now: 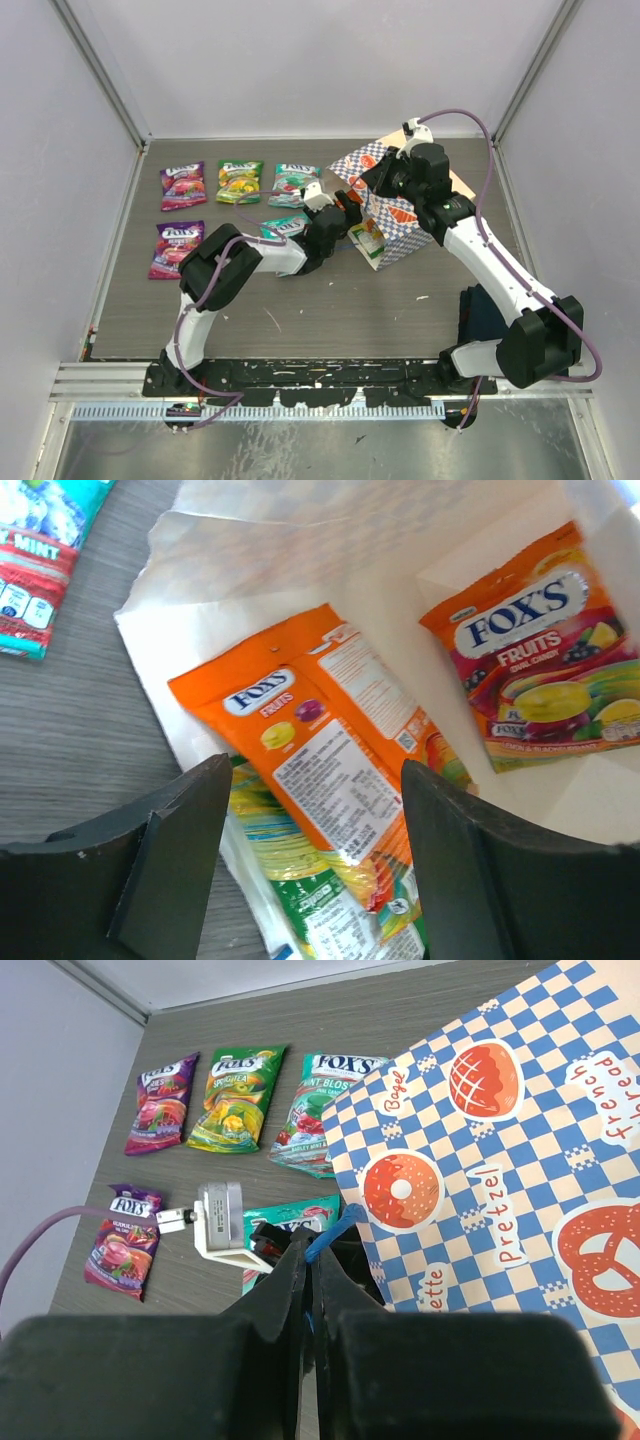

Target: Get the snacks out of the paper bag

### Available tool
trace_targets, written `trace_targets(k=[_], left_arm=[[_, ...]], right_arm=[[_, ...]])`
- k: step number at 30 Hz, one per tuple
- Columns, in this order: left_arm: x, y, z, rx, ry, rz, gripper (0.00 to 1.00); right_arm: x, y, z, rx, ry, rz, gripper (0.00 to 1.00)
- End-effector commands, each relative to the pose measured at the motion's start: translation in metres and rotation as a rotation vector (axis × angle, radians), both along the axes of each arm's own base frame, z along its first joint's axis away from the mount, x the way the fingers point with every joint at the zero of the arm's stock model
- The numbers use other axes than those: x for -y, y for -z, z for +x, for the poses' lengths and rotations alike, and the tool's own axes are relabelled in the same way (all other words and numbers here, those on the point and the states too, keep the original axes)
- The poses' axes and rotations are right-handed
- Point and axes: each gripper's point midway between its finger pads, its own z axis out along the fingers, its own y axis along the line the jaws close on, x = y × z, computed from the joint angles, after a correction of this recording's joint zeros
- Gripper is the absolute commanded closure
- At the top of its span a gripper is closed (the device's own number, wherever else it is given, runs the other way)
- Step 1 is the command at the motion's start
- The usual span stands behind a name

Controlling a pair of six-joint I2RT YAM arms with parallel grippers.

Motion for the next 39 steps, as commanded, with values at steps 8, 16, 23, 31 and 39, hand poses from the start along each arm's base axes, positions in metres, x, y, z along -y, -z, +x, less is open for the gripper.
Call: trace_targets(k=[8, 16, 23, 31, 39], left_arm=[[-0.008, 0.005, 0.036, -0.139, 0.109, -0.155, 0.45], [0.005, 0.017, 0.028, -0.246, 0.173, -0.154, 0.42], [0.01, 0.032, 0.013, -0.338, 0.207, -0.191, 0.39], [0.013, 0.035, 0.015, -0.351, 0.208, -0.201, 0.39], [0.021, 0.028, 0.038, -0.299, 0.197, -0.206, 0.54]], right_arm=[[-0.001, -0.027, 0.004, 0.08, -0.006, 0.038, 0.99], [0.001, -0.026, 0.005, 0.076, -0.003, 0.036, 0.99], [0.0, -0.024, 0.006, 0.073, -0.007, 0.036, 0.99], [0.001, -0.027, 0.005, 0.079, -0.007, 0.039, 0.99], [0.004, -0.028, 0.006, 0.084, -0.002, 0.034, 0.99]])
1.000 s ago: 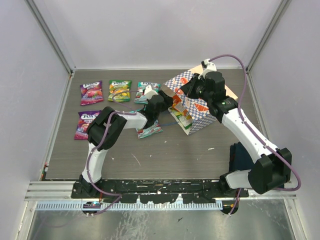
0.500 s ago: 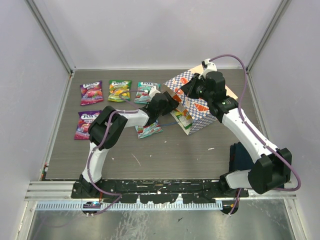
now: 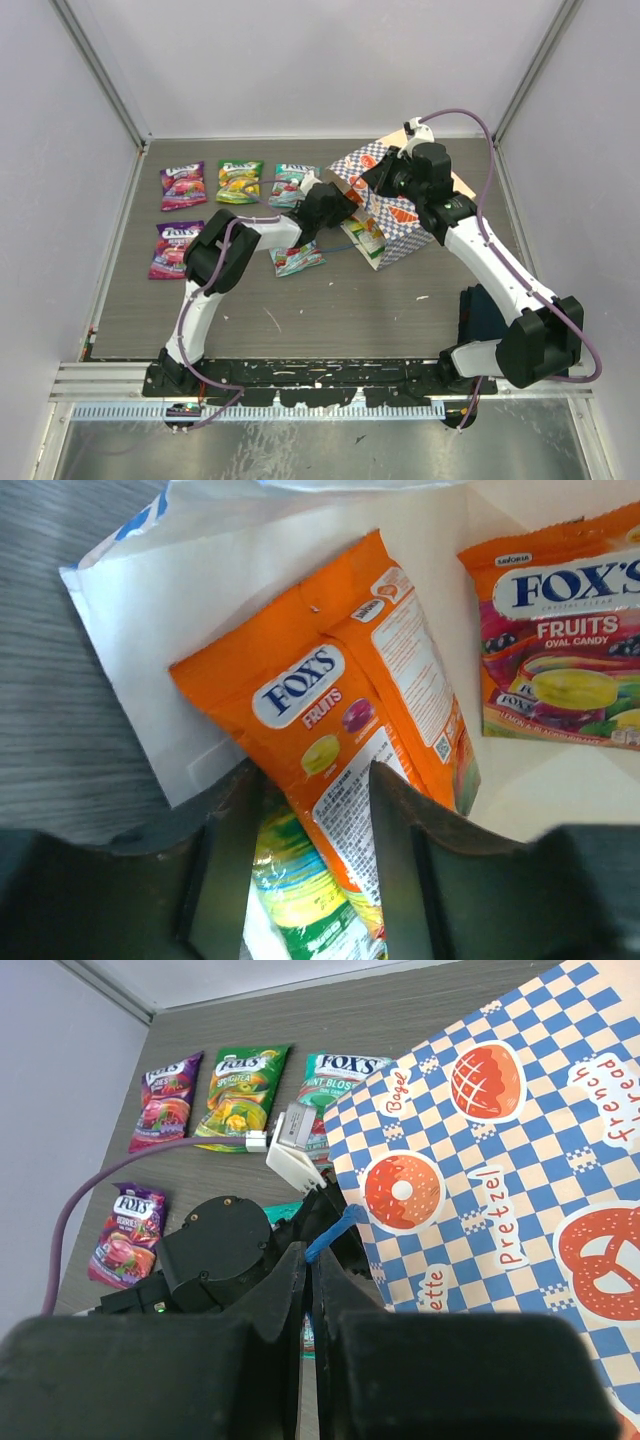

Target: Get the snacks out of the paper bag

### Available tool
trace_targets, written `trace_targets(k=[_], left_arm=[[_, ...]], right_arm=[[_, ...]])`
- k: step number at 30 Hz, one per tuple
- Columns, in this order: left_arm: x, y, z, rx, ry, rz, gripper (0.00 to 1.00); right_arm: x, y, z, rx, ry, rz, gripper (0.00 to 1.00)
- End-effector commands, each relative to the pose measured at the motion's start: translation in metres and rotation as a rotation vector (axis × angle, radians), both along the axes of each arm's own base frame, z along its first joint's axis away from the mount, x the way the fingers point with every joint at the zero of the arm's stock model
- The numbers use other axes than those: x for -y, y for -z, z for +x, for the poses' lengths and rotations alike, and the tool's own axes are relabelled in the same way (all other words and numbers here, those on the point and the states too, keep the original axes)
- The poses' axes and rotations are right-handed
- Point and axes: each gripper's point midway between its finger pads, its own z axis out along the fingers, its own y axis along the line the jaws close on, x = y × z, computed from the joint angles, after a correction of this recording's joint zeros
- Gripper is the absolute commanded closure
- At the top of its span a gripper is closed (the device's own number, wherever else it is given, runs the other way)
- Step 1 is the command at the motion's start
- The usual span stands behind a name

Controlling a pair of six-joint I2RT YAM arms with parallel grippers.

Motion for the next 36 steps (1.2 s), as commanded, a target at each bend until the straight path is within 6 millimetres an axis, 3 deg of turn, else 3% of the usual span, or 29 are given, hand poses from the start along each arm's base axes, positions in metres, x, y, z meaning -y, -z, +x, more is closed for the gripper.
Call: trace_targets(k=[1, 3, 5, 9, 13, 14, 18, 23, 24, 28, 31, 36], left_arm=[[0.008, -0.023, 0.02, 0.073, -0.002, -0.032, 0.62], [0.01, -0.032, 0.026, 0.098, 0.006, -0.046, 0.87], [0.013, -0.043, 0.026, 0.114, 0.029, -0.058, 1.0], [0.015, -0.063, 0.015, 0.158, 0.088, -0.068, 1.0], [0.005, -0.087, -0.007, 0.225, 0.138, -0.085, 1.0], [0.001, -0.102, -0.014, 0.255, 0.153, -0.093, 1.0], [-0.017, -0.124, -0.043, 0.314, 0.212, -0.054, 1.0], [-0.042, -0.184, -0.073, 0.456, 0.269, -0.051, 1.0], [-0.049, -0.203, -0.08, 0.498, 0.278, -0.055, 1.0], [-0.07, -0.237, -0.098, 0.578, 0.354, -0.053, 1.0], [-0.08, -0.244, -0.108, 0.618, 0.439, -0.011, 1.0], [-0.09, -0.229, -0.104, 0.616, 0.482, 0.163, 1.0]], right_arm=[[0.004, -0.026, 0.006, 0.08, 0.006, 0.028, 0.99], [0.009, -0.022, 0.009, 0.069, 0.007, 0.035, 0.99], [0.019, -0.014, 0.014, 0.053, 0.025, 0.047, 0.99], [0.053, 0.003, 0.028, 0.014, 0.098, 0.073, 1.0], [0.106, 0.015, 0.044, -0.017, 0.229, 0.109, 0.99], [0.116, 0.015, 0.047, -0.017, 0.253, 0.118, 0.99], [0.158, 0.01, 0.06, -0.002, 0.359, 0.134, 0.99], [0.194, 0.001, 0.067, 0.016, 0.456, 0.145, 0.99], [0.2, 0.002, 0.065, 0.013, 0.474, 0.145, 0.99], [0.222, 0.004, 0.059, 0.01, 0.547, 0.155, 0.99], [0.235, 0.002, 0.053, 0.013, 0.584, 0.177, 0.99], [0.229, -0.008, 0.046, 0.035, 0.561, 0.196, 0.99]])
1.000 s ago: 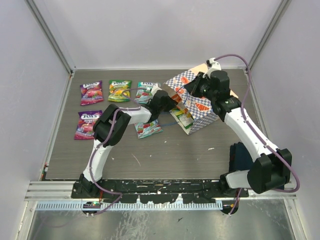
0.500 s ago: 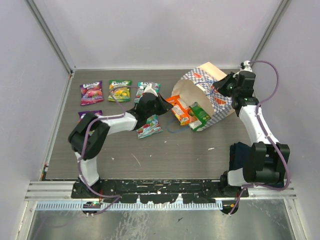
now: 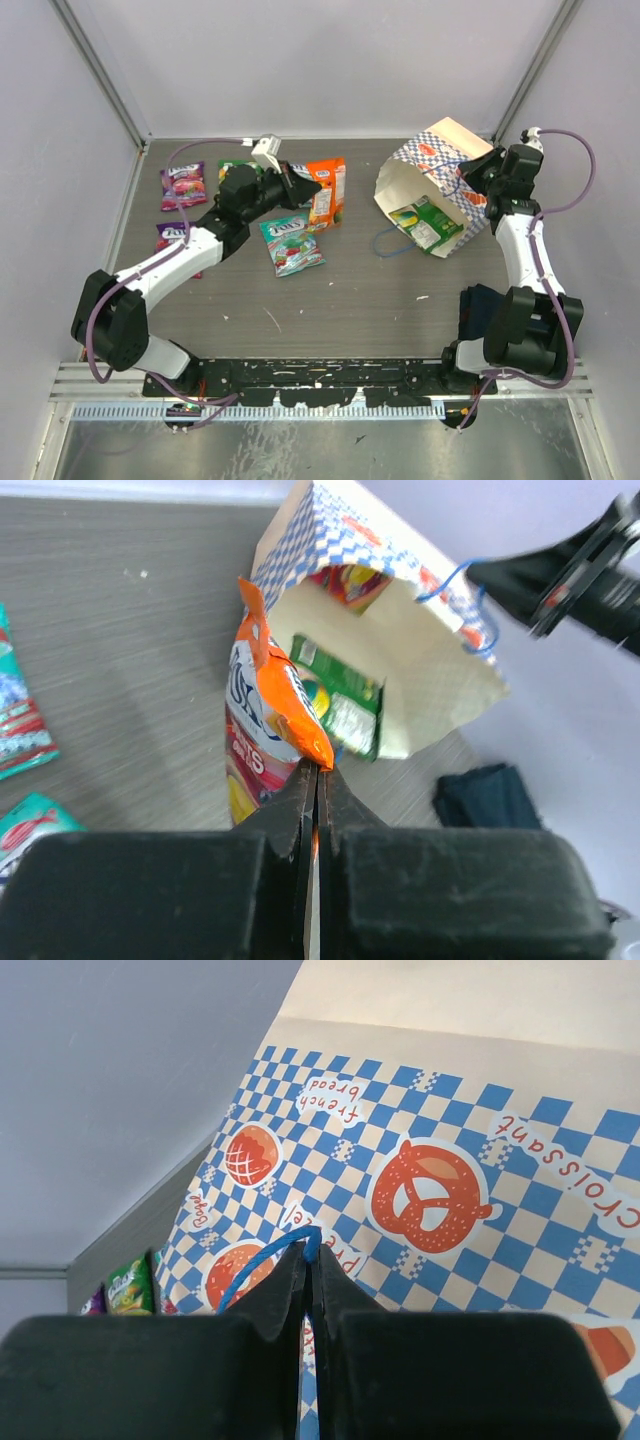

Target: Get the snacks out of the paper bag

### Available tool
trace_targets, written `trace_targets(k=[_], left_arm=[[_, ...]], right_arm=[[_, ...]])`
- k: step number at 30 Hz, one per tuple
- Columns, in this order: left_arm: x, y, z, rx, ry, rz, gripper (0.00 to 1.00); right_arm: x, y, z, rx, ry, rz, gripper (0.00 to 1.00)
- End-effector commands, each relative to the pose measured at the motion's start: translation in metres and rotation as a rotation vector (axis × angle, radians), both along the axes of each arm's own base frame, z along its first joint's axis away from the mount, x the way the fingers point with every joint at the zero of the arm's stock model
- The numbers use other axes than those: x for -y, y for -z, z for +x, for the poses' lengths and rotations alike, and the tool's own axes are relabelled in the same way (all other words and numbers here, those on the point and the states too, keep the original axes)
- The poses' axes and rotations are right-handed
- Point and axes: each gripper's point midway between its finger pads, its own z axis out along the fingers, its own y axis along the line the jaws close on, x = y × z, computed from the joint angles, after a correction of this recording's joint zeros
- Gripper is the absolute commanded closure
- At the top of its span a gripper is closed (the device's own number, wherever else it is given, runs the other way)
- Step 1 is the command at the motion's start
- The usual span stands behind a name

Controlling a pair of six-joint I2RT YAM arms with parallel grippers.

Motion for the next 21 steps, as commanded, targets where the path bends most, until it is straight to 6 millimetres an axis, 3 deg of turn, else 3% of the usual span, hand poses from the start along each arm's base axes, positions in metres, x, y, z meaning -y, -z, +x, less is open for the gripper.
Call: trace_targets(k=[1, 11, 21], left_arm=[[0.001, -0.001, -0.009, 0.08, 0.071, 0.14, 1.0], [-0.024, -0.004, -0.01, 0.096, -0.018, 0.241, 1.0], [-0.036, -0.003, -0.002, 0.054, -0.075, 0.331, 1.0]], right_arm=[[-0.002, -0.044, -0.006, 0.129, 0.005, -0.005, 0.99], [-0.016, -0.036, -0.011, 0.109, -0.054, 0.0, 0.99], [-0.029, -0.027, -0.008, 0.082, -0.088, -0.006, 0.99]])
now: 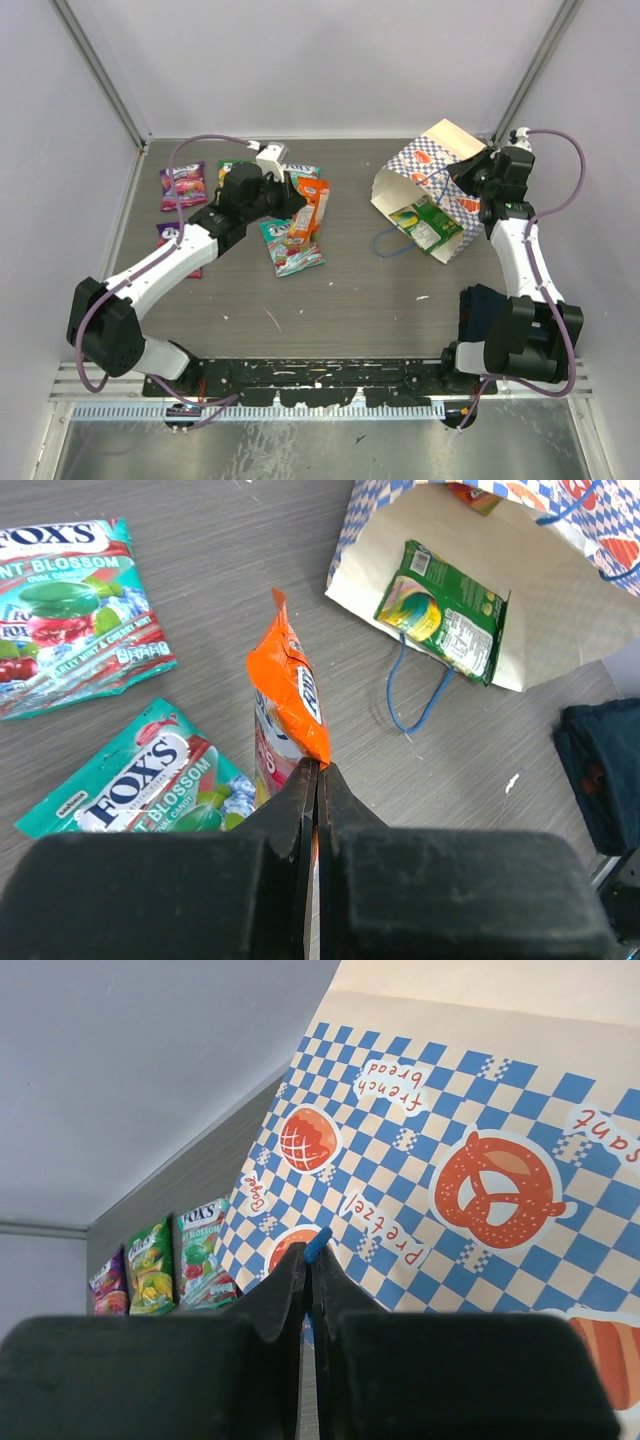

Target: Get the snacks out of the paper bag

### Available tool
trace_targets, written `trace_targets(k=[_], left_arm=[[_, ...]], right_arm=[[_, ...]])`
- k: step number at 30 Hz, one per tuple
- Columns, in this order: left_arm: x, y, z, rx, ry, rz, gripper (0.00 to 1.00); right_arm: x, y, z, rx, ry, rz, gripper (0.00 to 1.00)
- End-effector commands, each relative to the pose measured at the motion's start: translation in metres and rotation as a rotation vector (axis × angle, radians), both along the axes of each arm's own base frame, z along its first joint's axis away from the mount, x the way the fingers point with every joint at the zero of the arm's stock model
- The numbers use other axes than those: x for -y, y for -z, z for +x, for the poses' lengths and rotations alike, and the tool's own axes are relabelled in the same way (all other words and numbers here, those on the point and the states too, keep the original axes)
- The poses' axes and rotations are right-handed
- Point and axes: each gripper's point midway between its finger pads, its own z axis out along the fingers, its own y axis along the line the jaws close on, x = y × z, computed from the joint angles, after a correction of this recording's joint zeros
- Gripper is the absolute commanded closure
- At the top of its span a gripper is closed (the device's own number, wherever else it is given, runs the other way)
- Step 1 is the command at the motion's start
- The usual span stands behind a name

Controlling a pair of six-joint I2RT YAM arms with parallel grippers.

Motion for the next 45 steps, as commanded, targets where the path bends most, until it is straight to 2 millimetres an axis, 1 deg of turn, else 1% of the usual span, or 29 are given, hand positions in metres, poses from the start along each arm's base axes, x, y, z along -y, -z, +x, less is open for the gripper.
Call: trace_targets(k=[1, 3, 5, 7, 13, 15, 18, 23, 24, 26, 28, 29, 31, 34, 38, 41, 42, 43, 45], left_arm=[[-0.005, -0.051, 0.01, 0.114, -0.039, -0.016, 1.0], [-0.006, -0.051, 0.012, 0.102, -0.051, -0.002, 1.0], [-0.009, -0.054, 0.017, 0.102, -0.081, 0.013, 1.0], [-0.013, -0.052, 0.021, 0.097, -0.122, 0.064, 1.0], [-0.025, -0.053, 0.035, 0.129, -0.33, 0.313, 1.0], [-0.023, -0.057, 0.038, 0.129, -0.359, 0.36, 1.0], [-0.013, -0.06, 0.041, 0.142, -0.362, 0.414, 1.0], [0.009, -0.059, 0.046, 0.143, -0.333, 0.507, 1.0], [0.016, -0.05, 0.047, 0.131, -0.326, 0.549, 1.0], [0.022, -0.04, 0.047, 0.11, -0.324, 0.635, 1.0], [0.032, -0.035, 0.05, 0.107, -0.338, 0.705, 1.0], [0.035, -0.025, 0.049, 0.095, -0.335, 0.765, 1.0], [0.04, -0.014, 0.052, 0.098, -0.351, 0.866, 1.0], [0.048, -0.005, 0.059, 0.125, -0.385, 0.984, 1.0], [0.063, 0.007, 0.067, 0.15, -0.369, 1.029, 1.0], [0.071, 0.015, 0.069, 0.148, -0.342, 1.012, 1.0], [0.073, 0.017, 0.069, 0.144, -0.33, 1.005, 0.96], [0.077, 0.02, 0.067, 0.137, -0.308, 0.996, 0.79], [0.086, 0.022, 0.065, 0.125, -0.261, 0.953, 0.34]], right_arm=[[-0.006, -0.018, 0.004, 0.059, -0.022, -0.023, 0.99], [-0.007, -0.018, 0.004, 0.055, -0.023, -0.026, 0.99], [-0.008, -0.017, 0.004, 0.052, -0.024, -0.029, 0.99], [-0.009, -0.017, 0.005, 0.051, -0.025, -0.032, 0.99], [-0.013, -0.014, 0.006, 0.038, -0.036, -0.037, 0.99], [-0.013, -0.013, 0.007, 0.036, -0.037, -0.039, 0.99], [-0.014, -0.011, 0.007, 0.03, -0.04, -0.04, 0.99], [-0.014, -0.009, 0.008, 0.023, -0.046, -0.044, 0.99], [-0.014, -0.008, 0.008, 0.02, -0.046, -0.045, 0.99], [-0.014, -0.006, 0.009, 0.016, -0.048, -0.046, 0.99], [-0.015, -0.005, 0.009, 0.014, -0.052, -0.045, 0.99], [-0.015, -0.004, 0.01, 0.011, -0.054, -0.045, 0.99], [-0.016, -0.002, 0.01, 0.006, -0.06, -0.042, 0.99], [-0.016, 0.0, 0.011, 0.002, -0.066, -0.043, 0.99], [-0.018, 0.001, 0.011, 0.0, -0.071, -0.04, 0.99], [-0.018, 0.002, 0.012, -0.002, -0.076, -0.038, 0.99], [-0.019, 0.003, 0.012, -0.004, -0.078, -0.035, 0.99], [-0.019, 0.003, 0.012, -0.004, -0.081, -0.033, 0.99], [-0.02, 0.002, 0.012, 0.0, -0.083, -0.034, 0.99]])
